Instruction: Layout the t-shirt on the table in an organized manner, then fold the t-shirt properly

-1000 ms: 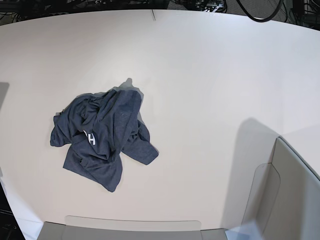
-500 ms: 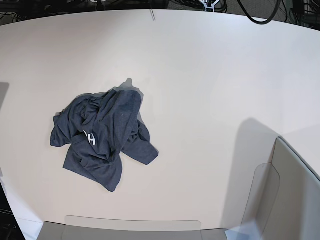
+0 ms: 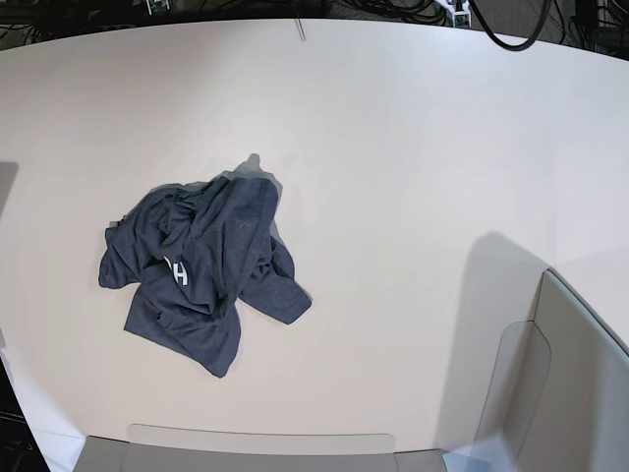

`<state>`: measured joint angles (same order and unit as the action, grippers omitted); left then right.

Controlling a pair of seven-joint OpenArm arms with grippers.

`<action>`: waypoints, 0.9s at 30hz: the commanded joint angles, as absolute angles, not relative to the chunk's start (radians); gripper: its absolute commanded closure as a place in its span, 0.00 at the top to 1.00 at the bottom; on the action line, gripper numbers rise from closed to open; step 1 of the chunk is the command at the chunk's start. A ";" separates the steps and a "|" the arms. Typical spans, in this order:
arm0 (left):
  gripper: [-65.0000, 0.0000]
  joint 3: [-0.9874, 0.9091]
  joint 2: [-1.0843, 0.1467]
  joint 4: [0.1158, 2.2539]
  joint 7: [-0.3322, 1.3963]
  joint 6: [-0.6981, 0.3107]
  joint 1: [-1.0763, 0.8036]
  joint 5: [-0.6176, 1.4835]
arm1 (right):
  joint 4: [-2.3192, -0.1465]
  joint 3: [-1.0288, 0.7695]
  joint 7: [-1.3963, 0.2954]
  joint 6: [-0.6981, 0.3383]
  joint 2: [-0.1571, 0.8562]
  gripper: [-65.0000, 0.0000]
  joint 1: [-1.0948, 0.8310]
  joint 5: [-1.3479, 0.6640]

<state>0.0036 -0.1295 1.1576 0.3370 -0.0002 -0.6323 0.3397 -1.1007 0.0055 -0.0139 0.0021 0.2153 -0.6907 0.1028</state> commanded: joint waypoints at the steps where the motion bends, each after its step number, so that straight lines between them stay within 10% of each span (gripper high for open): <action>1: 0.00 0.004 -0.131 1.198 0.326 -0.008 -0.670 0.360 | -1.136 0.004 0.001 0.005 0.229 0.00 -0.728 0.104; 27: 0.00 -0.148 -0.236 2.064 0.328 -0.008 -1.021 0.395 | -1.851 -0.240 0.001 0.005 0.206 0.00 -1.121 0.104</action>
<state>-0.1448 -0.2298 2.0518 0.3389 -0.0078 -1.0115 0.3965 -1.8385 -0.2333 -0.0204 -0.0036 0.2008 -1.1004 0.1051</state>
